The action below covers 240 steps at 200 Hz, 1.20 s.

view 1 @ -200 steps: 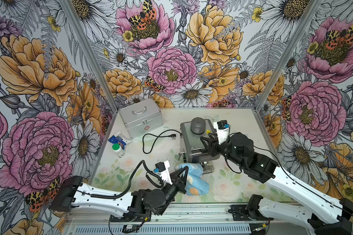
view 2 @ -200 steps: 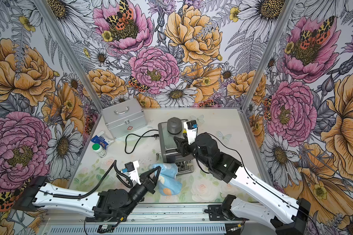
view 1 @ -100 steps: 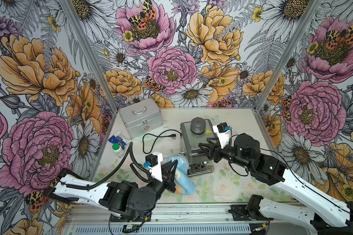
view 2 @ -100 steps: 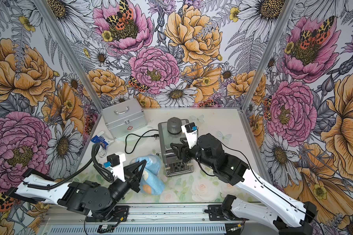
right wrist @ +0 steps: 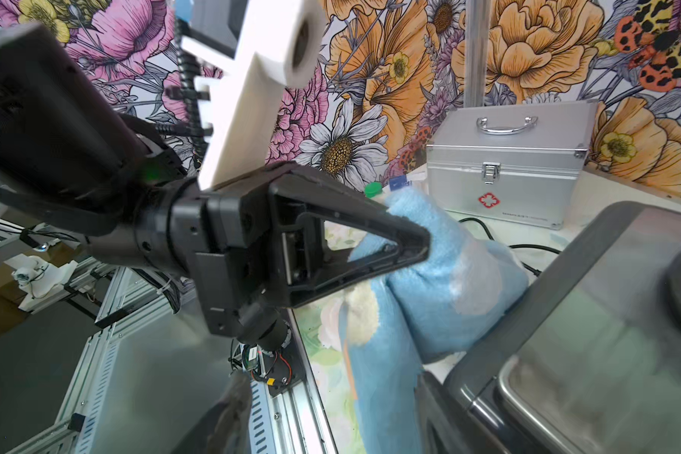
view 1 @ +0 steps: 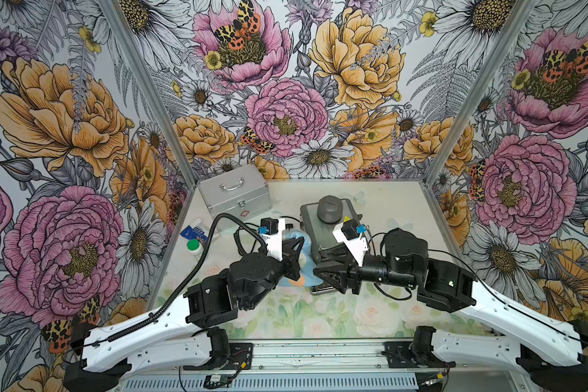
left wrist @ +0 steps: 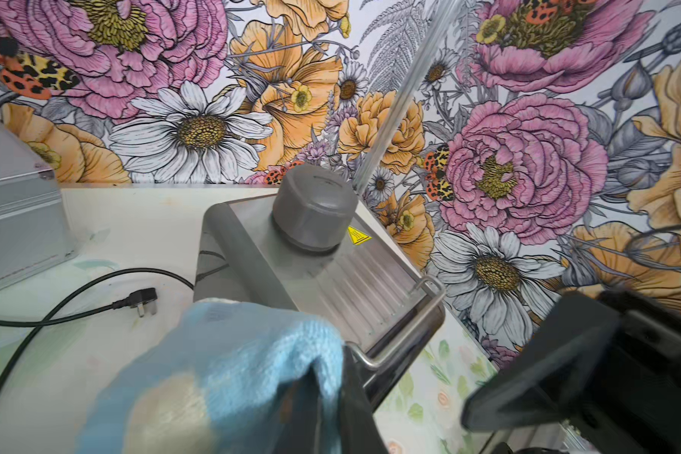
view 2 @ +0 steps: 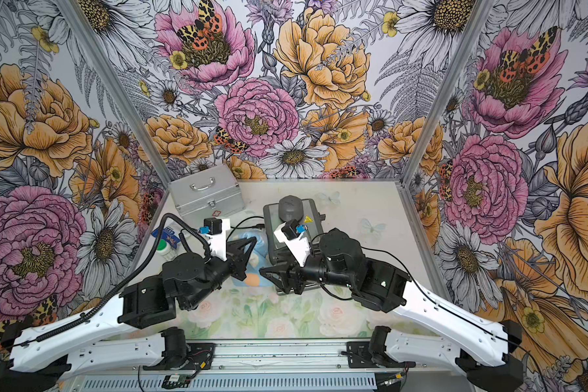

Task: Wipe the surface of a coffee machine
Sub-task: Adjust the cleaning item.

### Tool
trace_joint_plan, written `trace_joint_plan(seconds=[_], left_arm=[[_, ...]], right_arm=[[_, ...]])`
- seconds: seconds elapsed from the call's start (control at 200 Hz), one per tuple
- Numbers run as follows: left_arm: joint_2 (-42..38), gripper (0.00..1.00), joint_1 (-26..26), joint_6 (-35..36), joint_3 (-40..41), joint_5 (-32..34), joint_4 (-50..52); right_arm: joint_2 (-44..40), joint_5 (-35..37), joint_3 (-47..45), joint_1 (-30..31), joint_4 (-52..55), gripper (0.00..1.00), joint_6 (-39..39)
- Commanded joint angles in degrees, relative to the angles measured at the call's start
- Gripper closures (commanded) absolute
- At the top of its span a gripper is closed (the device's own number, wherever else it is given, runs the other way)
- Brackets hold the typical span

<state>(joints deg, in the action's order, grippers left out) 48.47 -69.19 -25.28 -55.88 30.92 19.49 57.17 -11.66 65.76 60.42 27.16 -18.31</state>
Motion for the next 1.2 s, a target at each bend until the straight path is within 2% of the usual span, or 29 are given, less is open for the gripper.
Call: trace_joint_plan(seconds=[0.0,0.11,0.33,0.705,0.841,1.106,1.196], left_arm=[[-2.98,1.00,0.52,1.81,-3.47,-6.42,-1.60],[-3.64,1.00,0.50,1.48,-5.42,-7.46,1.34],[-3.78,1.00,0.63,0.78,-5.64,-9.41,1.66],[-3.20,1.00,0.94,-0.74,-4.50,-12.08,1.79],[-2.31,1.00,1.42,-1.91,-4.23,-14.01,1.61],[-1.69,1.00,1.55,-2.85,-3.10,-16.91,-1.29],[-1.36,1.00,2.04,-3.33,-2.86,-18.00,-1.45]], right_arm=[[2.02,3.55,3.25,0.51,0.68,0.32,4.18],[4.96,5.94,5.34,0.63,1.07,0.31,5.99],[10.28,3.48,9.59,1.66,0.88,0.30,7.44],[5.27,15.16,7.38,2.08,1.21,0.27,8.51],[6.88,17.41,8.17,2.17,1.06,0.26,9.17],[9.57,12.55,10.29,2.54,-1.29,0.26,11.44],[8.67,9.87,9.76,2.64,-3.48,0.30,11.70]])
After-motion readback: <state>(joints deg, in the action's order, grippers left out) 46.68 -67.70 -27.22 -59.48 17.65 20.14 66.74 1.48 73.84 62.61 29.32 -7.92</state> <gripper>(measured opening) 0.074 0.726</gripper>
